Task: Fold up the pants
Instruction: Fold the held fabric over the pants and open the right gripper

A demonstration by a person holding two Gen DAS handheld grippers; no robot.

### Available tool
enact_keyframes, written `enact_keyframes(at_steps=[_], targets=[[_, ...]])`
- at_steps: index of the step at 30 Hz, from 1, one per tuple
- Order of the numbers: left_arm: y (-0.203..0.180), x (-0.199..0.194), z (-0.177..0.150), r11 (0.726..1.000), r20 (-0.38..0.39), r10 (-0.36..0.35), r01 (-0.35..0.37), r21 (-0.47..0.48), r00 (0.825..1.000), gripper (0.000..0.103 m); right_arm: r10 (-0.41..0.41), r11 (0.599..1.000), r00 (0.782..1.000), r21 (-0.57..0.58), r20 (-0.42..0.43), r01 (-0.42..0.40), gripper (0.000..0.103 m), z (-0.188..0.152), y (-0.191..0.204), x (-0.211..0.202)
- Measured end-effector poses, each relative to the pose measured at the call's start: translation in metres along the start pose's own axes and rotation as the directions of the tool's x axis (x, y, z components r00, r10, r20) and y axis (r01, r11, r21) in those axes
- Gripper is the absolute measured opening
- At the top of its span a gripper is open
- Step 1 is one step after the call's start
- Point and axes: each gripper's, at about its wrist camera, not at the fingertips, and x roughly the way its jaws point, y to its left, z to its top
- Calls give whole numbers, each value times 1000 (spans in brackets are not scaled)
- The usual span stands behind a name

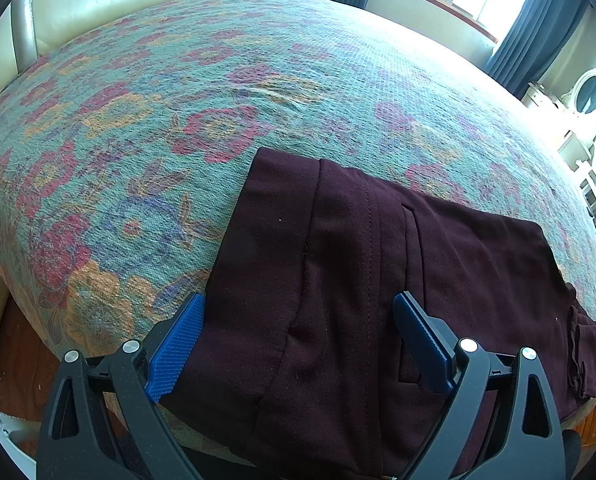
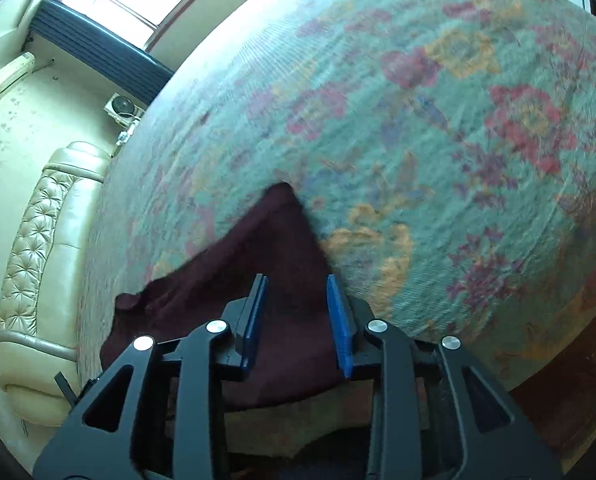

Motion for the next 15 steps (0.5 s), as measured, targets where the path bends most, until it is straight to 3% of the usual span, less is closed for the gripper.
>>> enact_keyframes(at_steps=[4, 8, 12, 15], targets=[[0, 0, 0, 1000, -1, -1, 1, -1, 1000, 93, 133, 988, 986, -68, -104, -141, 47, -18, 61, 32], [0, 0, 0, 1000, -1, -1, 1, -1, 1000, 93, 211, 967, 939, -84, -271, -241, 47, -54, 112, 85], [0, 0, 0, 1000, 1, 0, 0, 0, 1000, 93, 200, 962, 907, -102, -371, -254, 47, -86, 135, 125], [0, 0, 0, 1000, -2, -1, 1, 1, 1000, 93, 173, 965, 912, -123, -371, -233, 47, -95, 136, 135]])
